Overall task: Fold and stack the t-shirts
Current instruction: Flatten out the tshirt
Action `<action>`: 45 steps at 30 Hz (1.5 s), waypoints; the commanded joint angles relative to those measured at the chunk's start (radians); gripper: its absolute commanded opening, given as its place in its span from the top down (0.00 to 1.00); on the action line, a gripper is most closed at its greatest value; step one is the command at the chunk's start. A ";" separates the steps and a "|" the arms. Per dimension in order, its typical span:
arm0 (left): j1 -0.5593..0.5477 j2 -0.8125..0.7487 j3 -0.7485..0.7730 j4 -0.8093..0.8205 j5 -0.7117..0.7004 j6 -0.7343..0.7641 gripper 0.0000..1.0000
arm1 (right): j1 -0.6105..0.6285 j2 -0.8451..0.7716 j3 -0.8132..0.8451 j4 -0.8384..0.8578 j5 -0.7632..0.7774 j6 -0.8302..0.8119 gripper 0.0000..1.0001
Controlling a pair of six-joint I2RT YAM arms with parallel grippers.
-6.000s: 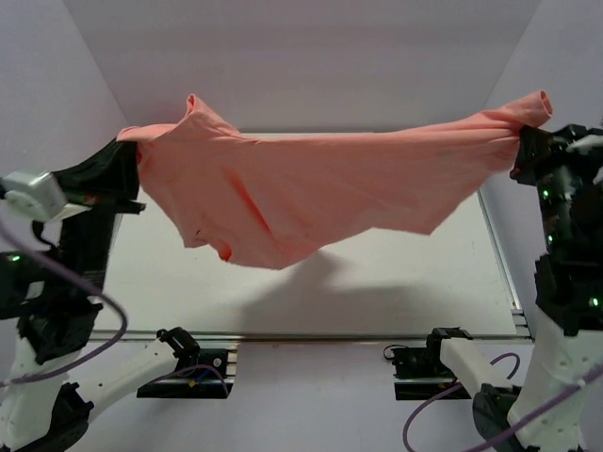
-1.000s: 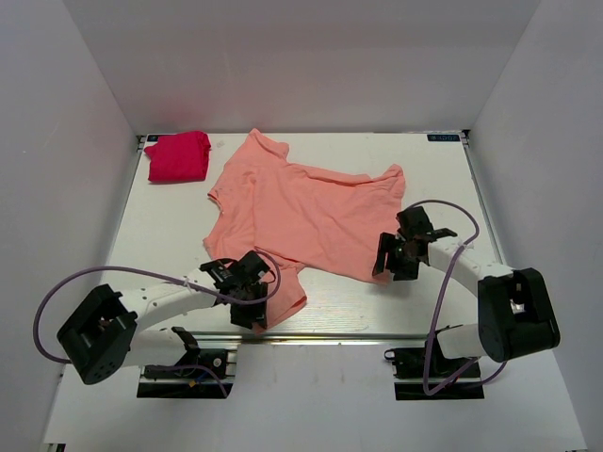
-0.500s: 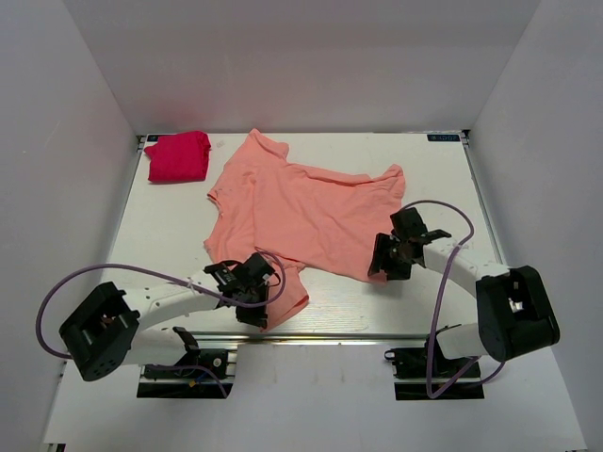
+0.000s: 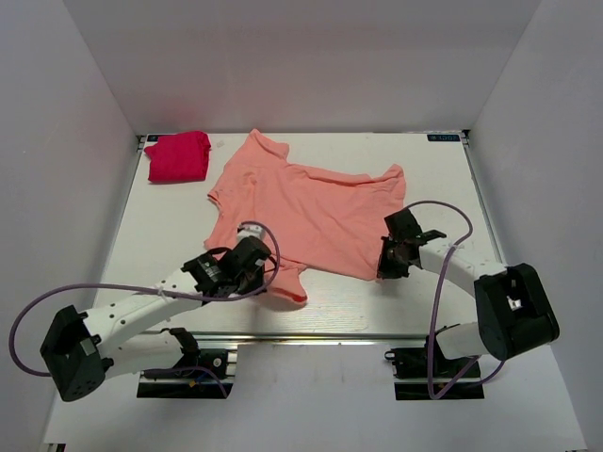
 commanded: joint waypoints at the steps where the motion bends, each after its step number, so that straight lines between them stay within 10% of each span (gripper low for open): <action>1: 0.007 -0.032 0.120 -0.031 -0.212 0.015 1.00 | -0.010 -0.055 0.056 -0.099 0.176 0.005 1.00; 18: 0.020 -0.237 0.154 -0.328 -0.453 -0.175 1.00 | -0.187 -0.164 0.114 -0.214 0.349 -0.063 1.00; 30: 0.020 -0.154 0.359 0.021 -0.482 0.142 1.00 | -0.188 -0.323 0.319 -0.097 0.049 -0.177 1.00; 36: 0.020 -0.231 0.485 -0.103 -0.784 0.118 1.00 | -0.204 -0.251 0.565 -0.266 0.401 -0.130 1.00; 45: 0.020 -0.426 0.467 -0.118 -0.873 0.090 1.00 | -0.260 -0.173 0.682 -0.317 0.472 -0.137 1.00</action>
